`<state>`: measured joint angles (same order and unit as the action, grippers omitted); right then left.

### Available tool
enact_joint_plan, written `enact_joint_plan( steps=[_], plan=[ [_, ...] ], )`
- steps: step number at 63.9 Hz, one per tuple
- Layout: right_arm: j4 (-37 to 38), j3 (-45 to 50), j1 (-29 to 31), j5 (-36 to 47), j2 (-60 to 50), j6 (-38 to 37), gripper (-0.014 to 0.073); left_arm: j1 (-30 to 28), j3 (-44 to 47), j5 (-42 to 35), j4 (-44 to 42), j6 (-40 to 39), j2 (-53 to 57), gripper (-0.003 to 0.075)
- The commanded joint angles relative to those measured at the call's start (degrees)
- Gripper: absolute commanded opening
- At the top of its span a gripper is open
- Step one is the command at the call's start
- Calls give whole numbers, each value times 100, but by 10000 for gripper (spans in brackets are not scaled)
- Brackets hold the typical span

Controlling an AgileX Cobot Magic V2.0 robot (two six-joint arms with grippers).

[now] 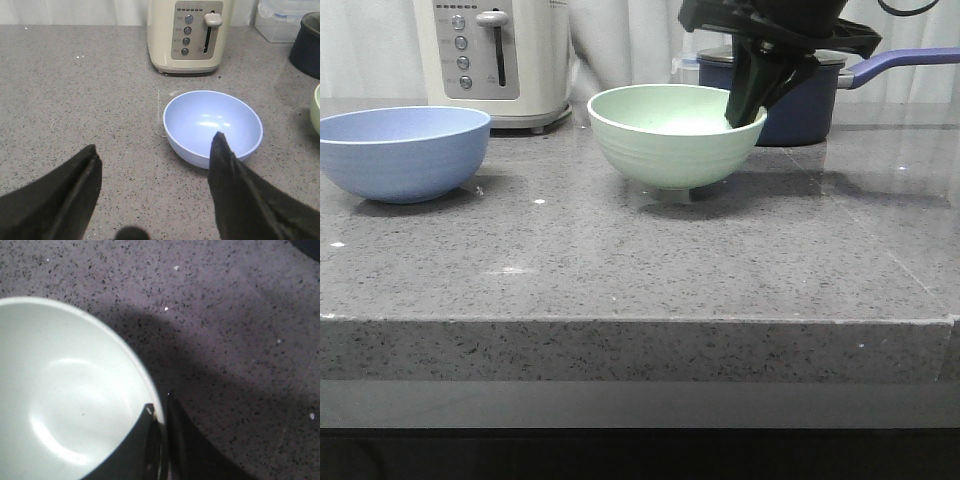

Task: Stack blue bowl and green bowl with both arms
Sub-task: 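Lift the green bowl and carry it toward the table center, then set the green bowl down and open the right gripper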

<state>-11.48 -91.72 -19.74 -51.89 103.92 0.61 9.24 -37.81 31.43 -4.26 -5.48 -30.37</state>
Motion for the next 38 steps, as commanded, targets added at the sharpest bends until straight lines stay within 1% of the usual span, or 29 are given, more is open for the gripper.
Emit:
enact_joint_plan(
  steps=[1,9,14,25,33,38],
  plan=[
    [-16,-216,7,173,-263,-7,114,42,-166,-423,-4,-16,-53,460],
    [-16,-216,7,167,-256,-7,233,42,-166,-423,-4,-16,-53,460],
    [-16,-221,7,228,-261,-7,272,42,-166,-435,-4,-16,-53,460],
    [8,-316,7,174,-412,10,277,42,-166,-435,-4,-16,-53,460],
    [422,-286,7,39,-841,10,277,42,-166,-435,-4,-16,-53,460],
    [665,-103,7,11,-1226,16,277,42,-166,-435,-4,-16,-53,460]
  ],
)
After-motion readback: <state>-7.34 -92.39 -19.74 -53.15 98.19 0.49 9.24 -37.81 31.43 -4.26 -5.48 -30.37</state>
